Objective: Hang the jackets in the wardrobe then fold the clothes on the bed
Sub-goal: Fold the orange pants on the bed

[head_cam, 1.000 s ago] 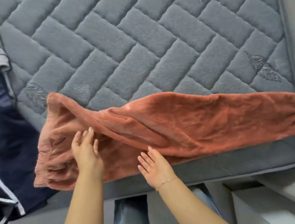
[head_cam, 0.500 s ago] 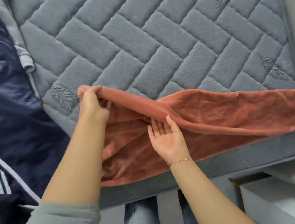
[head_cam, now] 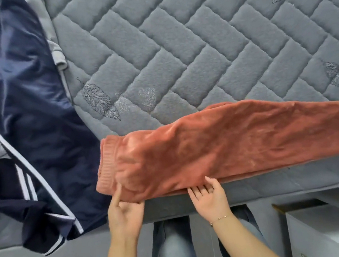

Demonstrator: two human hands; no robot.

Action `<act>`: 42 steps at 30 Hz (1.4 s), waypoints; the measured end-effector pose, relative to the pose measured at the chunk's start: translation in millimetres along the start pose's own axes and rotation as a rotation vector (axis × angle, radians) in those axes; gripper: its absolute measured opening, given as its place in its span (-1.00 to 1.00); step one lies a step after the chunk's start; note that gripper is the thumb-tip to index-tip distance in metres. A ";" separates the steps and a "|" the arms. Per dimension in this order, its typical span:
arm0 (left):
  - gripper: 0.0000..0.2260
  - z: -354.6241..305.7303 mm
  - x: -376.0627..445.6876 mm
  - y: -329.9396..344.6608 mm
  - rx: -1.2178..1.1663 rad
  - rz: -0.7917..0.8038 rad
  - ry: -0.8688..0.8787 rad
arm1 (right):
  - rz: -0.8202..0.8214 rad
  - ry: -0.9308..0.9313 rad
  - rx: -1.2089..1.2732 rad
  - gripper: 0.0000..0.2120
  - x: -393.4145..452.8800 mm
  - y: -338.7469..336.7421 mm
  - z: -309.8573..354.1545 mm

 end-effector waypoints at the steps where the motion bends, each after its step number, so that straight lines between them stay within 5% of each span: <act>1: -0.68 -8.9 5.7 2.2 0.023 -0.007 0.027 | 0.001 -0.009 -0.024 -0.89 4.6 0.7 0.9; 8: -0.71 -54.0 10.6 -3.6 0.185 0.028 0.234 | -0.072 -0.163 -0.197 -0.70 22.6 0.8 2.1; 13: -0.59 -64.8 -4.8 -55.3 0.761 -0.489 0.440 | -0.155 -0.170 -0.276 -0.61 20.0 -16.2 -7.2; 17: -0.40 -89.6 29.0 -31.0 1.298 -0.278 0.452 | -0.198 -0.130 -0.350 -0.47 19.0 -27.0 -22.4; 21: -0.58 -95.5 39.0 -10.7 1.397 -0.093 0.250 | -0.084 -0.083 -0.330 -0.57 22.8 -22.0 -33.7; 24: -0.64 -104.8 28.8 -8.3 1.399 -0.042 0.259 | -0.091 -0.159 -0.391 -0.66 25.5 -19.0 -29.7; 28: -0.68 -124.5 17.7 -27.6 1.363 -0.259 0.470 | -0.103 -0.212 -0.490 -0.70 22.8 -24.6 -24.5; 32: -0.60 -121.2 25.9 -35.9 1.501 -0.447 0.497 | -0.091 -0.114 -0.452 -0.42 20.3 -36.8 -27.6; 34: -0.60 -123.3 13.9 -14.9 1.562 -0.542 0.820 | -0.103 -0.139 -0.410 -0.36 21.6 -41.6 -25.0; 37: -0.63 -78.4 -3.5 39.0 1.714 -0.136 1.242 | -0.090 -0.180 -0.296 -0.41 25.7 -44.4 -14.3; 40: -0.52 -0.9 10.4 54.3 2.076 0.292 1.062 | -0.050 -0.134 -0.170 -0.52 31.2 -37.9 -9.7; 42: -0.43 19.5 33.6 37.4 2.362 0.233 0.899 | -0.060 -0.116 -0.118 -0.52 34.5 -36.7 -10.2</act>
Point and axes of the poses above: each hand's wrist, its own x-axis towards the middle knuckle, its own y-axis out of the palm, z = x × y, the point moved 6 cm from there along x, towards the middle knuckle, and after that the axes turned 13 degrees about x, right-handed, at the moved point
